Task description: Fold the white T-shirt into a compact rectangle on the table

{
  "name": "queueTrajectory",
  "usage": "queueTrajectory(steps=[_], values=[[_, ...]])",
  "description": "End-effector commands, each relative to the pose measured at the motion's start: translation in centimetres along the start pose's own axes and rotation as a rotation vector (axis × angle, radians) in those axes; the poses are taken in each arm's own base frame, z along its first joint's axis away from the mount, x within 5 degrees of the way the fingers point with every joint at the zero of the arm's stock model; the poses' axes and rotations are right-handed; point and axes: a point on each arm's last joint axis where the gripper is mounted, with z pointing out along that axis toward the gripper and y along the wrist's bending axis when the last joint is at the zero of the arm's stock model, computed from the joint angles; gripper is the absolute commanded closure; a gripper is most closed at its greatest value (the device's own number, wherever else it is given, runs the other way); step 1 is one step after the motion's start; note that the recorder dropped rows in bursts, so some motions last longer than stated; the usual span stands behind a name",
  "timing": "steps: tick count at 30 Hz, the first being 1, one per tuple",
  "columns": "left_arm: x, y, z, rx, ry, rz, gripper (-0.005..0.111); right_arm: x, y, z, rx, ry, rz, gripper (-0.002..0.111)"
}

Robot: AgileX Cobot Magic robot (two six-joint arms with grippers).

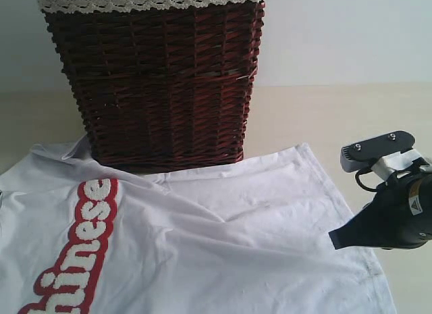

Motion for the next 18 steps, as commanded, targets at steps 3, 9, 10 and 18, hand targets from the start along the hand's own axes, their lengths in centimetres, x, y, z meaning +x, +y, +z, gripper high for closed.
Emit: queueTrajectory(steps=[3,9,10,18], values=[[-0.16,-0.68,1.18,0.044,-0.011,-0.018,0.003,-0.08,-0.12,-0.08,-0.002,-0.014,0.0,0.108],[-0.17,-0.72,1.18,0.049,-0.011,-0.015,0.003,-0.14,-0.1,-0.08,-0.004,-0.021,-0.008,0.108],[-0.17,-0.72,1.18,0.049,-0.011,-0.015,0.003,-0.16,-0.1,-0.08,-0.005,-0.024,-0.007,0.108],[-0.17,-0.72,1.18,0.049,-0.011,-0.015,0.003,-0.5,0.02,-0.1,-0.018,-0.061,-0.019,0.108]])
